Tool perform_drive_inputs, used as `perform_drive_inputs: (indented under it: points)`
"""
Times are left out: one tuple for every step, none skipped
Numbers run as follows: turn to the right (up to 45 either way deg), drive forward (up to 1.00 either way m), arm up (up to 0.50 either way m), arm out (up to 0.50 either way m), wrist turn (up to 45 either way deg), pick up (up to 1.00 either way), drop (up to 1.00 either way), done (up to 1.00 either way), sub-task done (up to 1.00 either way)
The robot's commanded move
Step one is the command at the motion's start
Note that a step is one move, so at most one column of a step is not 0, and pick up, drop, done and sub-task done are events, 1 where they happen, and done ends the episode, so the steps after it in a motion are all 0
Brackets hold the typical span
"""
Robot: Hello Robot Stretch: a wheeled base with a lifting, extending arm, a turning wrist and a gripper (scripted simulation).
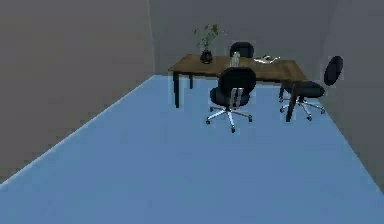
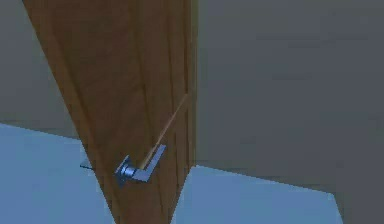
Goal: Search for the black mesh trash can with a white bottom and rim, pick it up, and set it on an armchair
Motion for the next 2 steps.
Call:
perform_drive_inputs:
  points:
    - [12.0, 0.0, 0.0, 0.0, 0.0, 0.0, 0.0, 0.0, 0.0]
    - [0.0, 0.65, 0.0, 0.0, 0.0, 0.0, 0.0, 0.0, 0.0]
